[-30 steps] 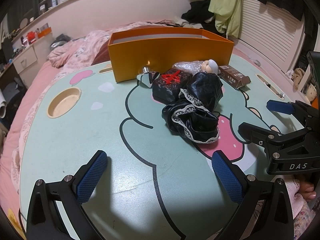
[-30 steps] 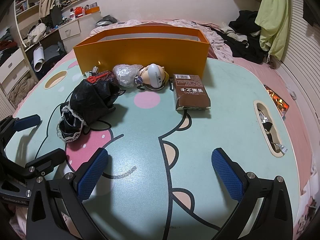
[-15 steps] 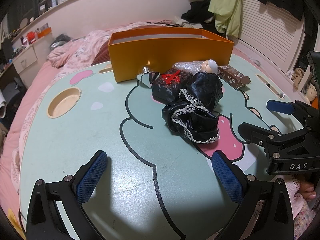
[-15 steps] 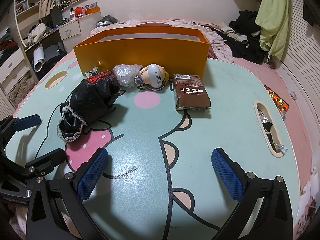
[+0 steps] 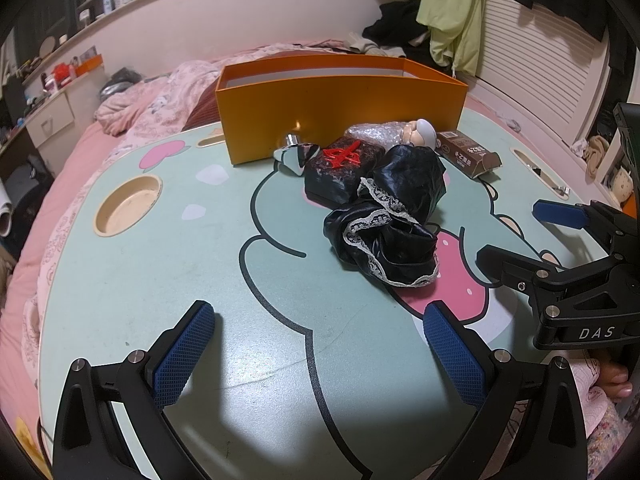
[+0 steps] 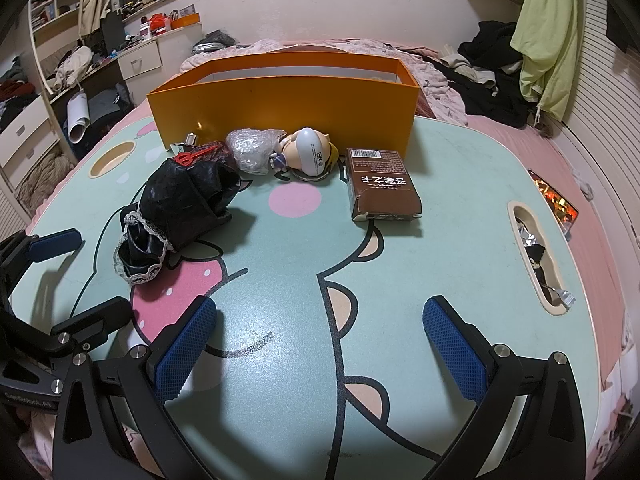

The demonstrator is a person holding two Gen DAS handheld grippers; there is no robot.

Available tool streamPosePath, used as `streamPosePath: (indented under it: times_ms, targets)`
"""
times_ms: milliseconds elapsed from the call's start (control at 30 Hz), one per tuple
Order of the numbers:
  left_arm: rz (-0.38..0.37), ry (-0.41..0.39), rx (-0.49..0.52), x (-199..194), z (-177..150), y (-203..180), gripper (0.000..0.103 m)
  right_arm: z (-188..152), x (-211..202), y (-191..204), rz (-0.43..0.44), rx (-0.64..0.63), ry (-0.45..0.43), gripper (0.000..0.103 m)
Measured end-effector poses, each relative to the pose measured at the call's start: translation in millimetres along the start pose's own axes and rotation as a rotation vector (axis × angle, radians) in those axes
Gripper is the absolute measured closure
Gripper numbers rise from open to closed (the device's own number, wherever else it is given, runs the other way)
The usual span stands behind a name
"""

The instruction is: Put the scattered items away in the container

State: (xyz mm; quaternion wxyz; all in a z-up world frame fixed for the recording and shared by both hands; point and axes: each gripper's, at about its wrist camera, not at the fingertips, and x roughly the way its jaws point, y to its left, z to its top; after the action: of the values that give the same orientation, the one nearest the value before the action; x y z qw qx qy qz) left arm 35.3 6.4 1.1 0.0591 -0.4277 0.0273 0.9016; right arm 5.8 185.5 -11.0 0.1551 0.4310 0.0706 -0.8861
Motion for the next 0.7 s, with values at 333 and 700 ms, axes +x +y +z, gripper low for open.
streamPosePath:
  times_ms: [333, 700]
  targets:
    - [0.000, 0.000, 0.000, 0, 0, 0, 0.000, 0, 0, 0, 0.000, 0.001, -0.001, 0.000]
    - [0.001, -0.002, 0.004, 1, 2, -1, 0.000, -4, -12, -33, 0.041, 0.212, -0.095, 0.002]
